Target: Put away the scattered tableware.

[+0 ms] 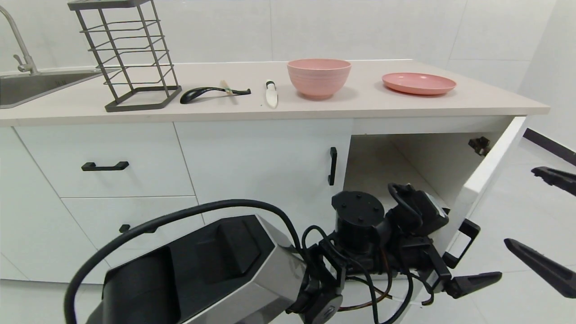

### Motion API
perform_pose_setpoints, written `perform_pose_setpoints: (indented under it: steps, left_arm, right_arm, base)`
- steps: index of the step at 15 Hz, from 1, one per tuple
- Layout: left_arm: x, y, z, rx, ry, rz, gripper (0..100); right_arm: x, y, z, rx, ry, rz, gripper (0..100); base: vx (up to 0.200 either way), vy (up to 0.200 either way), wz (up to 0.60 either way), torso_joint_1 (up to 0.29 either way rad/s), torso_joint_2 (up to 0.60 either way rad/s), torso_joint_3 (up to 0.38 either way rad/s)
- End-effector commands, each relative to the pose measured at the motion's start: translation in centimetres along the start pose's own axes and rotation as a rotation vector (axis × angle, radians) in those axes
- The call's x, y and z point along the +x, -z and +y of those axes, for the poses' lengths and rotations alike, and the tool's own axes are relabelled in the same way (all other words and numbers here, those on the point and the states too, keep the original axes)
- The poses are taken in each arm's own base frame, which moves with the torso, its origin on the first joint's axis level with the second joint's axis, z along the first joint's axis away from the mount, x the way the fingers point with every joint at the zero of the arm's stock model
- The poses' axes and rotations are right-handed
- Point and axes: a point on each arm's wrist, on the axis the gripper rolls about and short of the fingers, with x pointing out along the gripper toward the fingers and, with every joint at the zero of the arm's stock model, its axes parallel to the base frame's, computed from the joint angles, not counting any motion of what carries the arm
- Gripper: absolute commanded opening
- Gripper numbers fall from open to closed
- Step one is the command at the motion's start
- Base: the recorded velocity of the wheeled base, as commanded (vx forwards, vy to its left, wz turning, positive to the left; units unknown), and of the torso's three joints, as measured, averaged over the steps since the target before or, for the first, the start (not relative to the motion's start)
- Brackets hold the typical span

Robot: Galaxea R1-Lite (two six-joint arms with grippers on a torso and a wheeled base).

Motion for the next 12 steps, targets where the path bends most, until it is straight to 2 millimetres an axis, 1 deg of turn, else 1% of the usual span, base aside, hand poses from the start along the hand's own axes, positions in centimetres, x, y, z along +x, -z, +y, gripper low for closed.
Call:
perform_pose_setpoints:
  steps: [1, 2, 3, 4, 5, 6, 7, 8, 9, 10, 11, 12]
  left_arm:
    - [1.6, 0.5, -1.6, 0.002, 0.044, -0.022, 100]
    - [2.6, 0.3, -3.1, 0.005, 0.079, -0.037, 100]
    - [3.2, 0.3, -4.1, 0.004, 0.101, -0.044, 100]
    - [4.5, 0.4, -6.5, -0.012, 0.152, -0.055, 100]
    - [5.1, 0.7, -7.7, -0.034, 0.177, -0.059, 100]
    - [5.1, 0.7, -7.6, -0.060, 0.174, -0.073, 100]
    - [4.7, 0.7, -6.8, -0.074, 0.148, -0.087, 100]
    - [4.1, 0.2, -5.2, -0.069, 0.097, -0.113, 100]
    - [3.3, -0.9, -3.6, -0.046, 0.061, -0.147, 100]
    - [2.7, -1.8, -2.8, -0.032, 0.042, -0.167, 100]
    - [0.7, -4.0, -1.0, -0.005, -0.005, -0.196, 100]
    - [-1.1, -5.7, 0.0, 0.010, -0.041, -0.206, 100]
  right_arm:
    - [-0.2, -1.9, -0.2, -0.092, 0.017, -0.058, 100]
    - [-0.2, -2.7, -0.5, -0.134, 0.025, -0.085, 100]
    - [-0.2, -3.3, -0.6, -0.160, 0.029, -0.102, 100]
    - [-0.3, -4.8, -0.9, -0.227, 0.045, -0.144, 100]
    - [-0.5, -5.9, -0.9, -0.275, 0.056, -0.175, 100]
    - [-0.9, -7.2, -0.7, -0.332, 0.069, -0.209, 100]
    - [-1.3, -8.0, -0.4, -0.368, 0.082, -0.225, 100]
    - [-1.8, -8.7, 0.1, -0.394, 0.092, -0.240, 100]
    - [-2.0, -8.8, 0.4, -0.400, 0.095, -0.243, 100]
    - [-2.1, -8.8, 0.5, -0.397, 0.096, -0.239, 100]
    - [-2.2, -8.5, 0.7, -0.376, 0.093, -0.226, 100]
    - [-2.2, -8.1, 0.9, -0.357, 0.089, -0.214, 100]
  base:
    - [0.000, 0.000, 0.00, 0.000, 0.00, 0.000]
    - [0.000, 0.000, 0.00, 0.000, 0.00, 0.000]
    - [0.000, 0.000, 0.00, 0.000, 0.00, 0.000]
    - [0.000, 0.000, 0.00, 0.000, 0.00, 0.000]
    - [0.000, 0.000, 0.00, 0.000, 0.00, 0.000]
    - [0.000, 0.000, 0.00, 0.000, 0.00, 0.000]
    - [0.000, 0.000, 0.00, 0.000, 0.00, 0.000]
    - [0.000, 0.000, 0.00, 0.000, 0.00, 0.000]
    - [0.000, 0.000, 0.00, 0.000, 0.00, 0.000]
    - [0.000, 0.000, 0.00, 0.000, 0.00, 0.000]
    - [0.000, 0.000, 0.00, 0.000, 0.00, 0.000]
    - [0.000, 0.000, 0.00, 0.000, 0.00, 0.000]
